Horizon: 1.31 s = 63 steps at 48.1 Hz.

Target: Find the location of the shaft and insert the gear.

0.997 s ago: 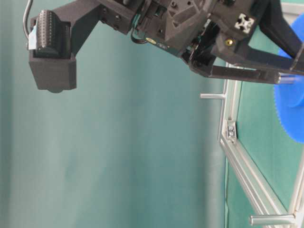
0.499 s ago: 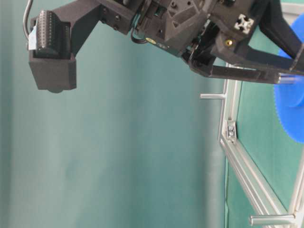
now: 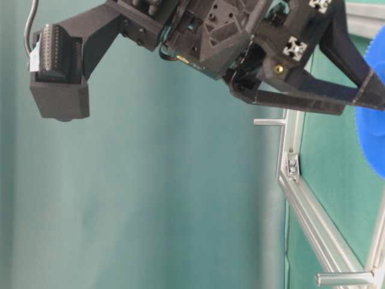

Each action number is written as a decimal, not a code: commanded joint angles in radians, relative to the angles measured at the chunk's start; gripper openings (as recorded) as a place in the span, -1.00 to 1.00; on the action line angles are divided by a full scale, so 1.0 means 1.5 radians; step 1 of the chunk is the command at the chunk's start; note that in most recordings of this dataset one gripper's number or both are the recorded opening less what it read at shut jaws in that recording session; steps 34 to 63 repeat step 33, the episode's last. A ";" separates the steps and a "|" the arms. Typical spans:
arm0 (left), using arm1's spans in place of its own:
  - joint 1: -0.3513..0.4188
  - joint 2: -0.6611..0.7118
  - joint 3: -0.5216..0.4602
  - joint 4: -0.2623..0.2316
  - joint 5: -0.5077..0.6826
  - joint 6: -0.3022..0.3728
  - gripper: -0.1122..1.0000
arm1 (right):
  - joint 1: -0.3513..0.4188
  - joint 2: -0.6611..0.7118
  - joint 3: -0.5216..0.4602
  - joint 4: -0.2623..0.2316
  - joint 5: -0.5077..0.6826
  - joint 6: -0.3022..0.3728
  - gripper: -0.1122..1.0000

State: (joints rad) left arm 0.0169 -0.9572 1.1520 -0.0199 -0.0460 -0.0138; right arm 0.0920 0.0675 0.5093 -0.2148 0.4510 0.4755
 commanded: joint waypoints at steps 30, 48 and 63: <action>0.001 0.004 -0.007 -0.001 -0.002 -0.001 -0.77 | 0.013 -0.048 -0.015 -0.001 -0.001 -0.005 0.77; 0.001 0.004 -0.007 -0.002 -0.002 0.000 -0.77 | 0.015 -0.058 -0.013 -0.001 0.000 -0.005 0.77; 0.001 0.004 -0.007 -0.002 -0.002 0.000 -0.77 | 0.015 -0.058 -0.013 -0.001 0.000 -0.005 0.77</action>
